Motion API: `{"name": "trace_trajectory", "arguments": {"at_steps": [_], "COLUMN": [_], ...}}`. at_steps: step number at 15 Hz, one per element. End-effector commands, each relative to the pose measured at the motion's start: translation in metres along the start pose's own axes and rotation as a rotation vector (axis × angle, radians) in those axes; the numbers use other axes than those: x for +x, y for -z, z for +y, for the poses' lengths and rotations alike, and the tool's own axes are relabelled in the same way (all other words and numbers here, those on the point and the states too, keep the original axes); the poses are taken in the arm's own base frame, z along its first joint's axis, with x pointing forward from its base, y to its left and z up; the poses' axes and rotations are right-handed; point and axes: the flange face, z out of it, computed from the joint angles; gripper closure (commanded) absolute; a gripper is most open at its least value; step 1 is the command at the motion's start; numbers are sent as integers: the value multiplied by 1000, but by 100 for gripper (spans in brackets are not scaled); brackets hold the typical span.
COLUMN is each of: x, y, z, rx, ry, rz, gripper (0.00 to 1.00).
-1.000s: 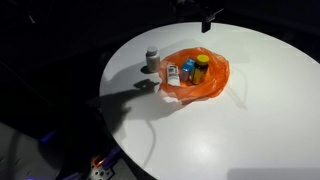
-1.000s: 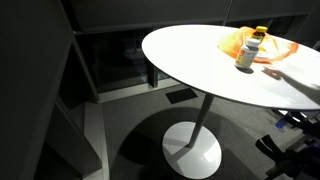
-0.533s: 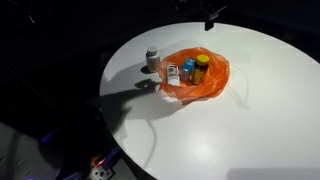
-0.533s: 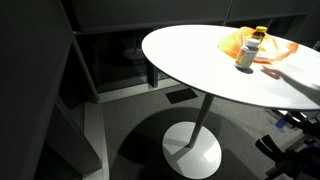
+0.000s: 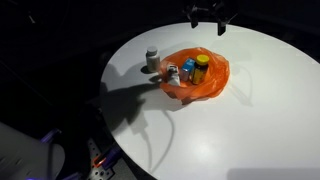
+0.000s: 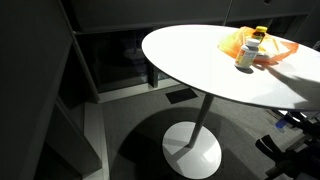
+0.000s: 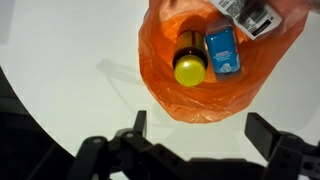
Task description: Place the yellow bottle next to the white one
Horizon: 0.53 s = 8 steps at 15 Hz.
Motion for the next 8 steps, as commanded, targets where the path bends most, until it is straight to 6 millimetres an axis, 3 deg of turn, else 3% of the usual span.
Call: {"name": "trace_trajectory", "arguments": {"at_steps": [1,8], "x": [9,17], "y": [-26,-66], "z": [1,15], "rx": [26,104], "ry": [-8,-55], "rz": [-23,-75], "gripper": [0,0]}}
